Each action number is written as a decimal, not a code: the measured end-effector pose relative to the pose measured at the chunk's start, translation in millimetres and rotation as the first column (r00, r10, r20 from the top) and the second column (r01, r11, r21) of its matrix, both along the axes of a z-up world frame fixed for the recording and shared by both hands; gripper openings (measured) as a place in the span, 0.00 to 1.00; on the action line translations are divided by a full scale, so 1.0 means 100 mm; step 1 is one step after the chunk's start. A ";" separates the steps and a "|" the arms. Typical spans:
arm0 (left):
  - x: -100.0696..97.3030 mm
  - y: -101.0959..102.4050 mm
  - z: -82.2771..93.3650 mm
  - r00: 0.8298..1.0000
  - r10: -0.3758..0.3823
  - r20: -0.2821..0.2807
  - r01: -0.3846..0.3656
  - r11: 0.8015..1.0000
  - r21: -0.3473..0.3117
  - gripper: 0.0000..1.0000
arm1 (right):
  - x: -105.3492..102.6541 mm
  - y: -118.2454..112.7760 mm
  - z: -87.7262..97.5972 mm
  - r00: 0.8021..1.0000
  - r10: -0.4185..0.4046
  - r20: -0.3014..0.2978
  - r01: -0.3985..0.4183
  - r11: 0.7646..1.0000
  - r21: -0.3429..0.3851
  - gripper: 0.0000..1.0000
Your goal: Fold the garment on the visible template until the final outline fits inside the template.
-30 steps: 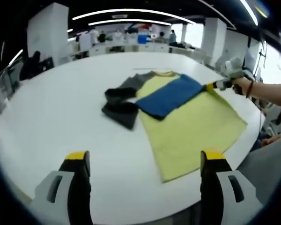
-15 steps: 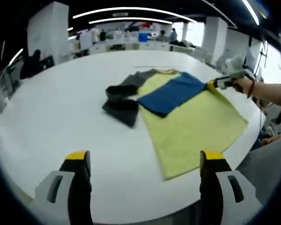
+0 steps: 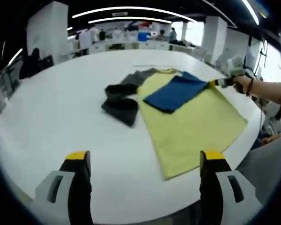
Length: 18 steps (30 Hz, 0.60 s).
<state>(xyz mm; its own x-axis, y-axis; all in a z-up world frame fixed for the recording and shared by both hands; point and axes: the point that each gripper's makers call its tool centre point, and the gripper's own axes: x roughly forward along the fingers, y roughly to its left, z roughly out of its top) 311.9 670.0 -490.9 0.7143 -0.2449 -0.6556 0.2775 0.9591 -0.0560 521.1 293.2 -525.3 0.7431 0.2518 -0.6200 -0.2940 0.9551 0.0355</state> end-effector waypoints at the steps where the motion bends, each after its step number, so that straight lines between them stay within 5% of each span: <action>1: 0.01 0.00 0.00 1.000 -0.001 0.001 0.001 1.000 0.000 0.93 | -0.01 -0.01 0.00 1.000 -0.004 0.000 0.004 1.000 0.007 0.00; 6: 0.04 -0.03 0.02 1.000 -0.012 0.004 0.012 1.000 0.005 0.93 | -0.02 -0.07 -0.05 0.996 -0.084 -0.036 0.087 0.992 0.094 0.00; 18: 0.12 -0.05 0.08 1.000 -0.027 0.014 0.026 1.000 0.014 0.92 | -0.02 -0.15 -0.10 0.987 -0.153 -0.055 0.159 0.975 0.153 0.00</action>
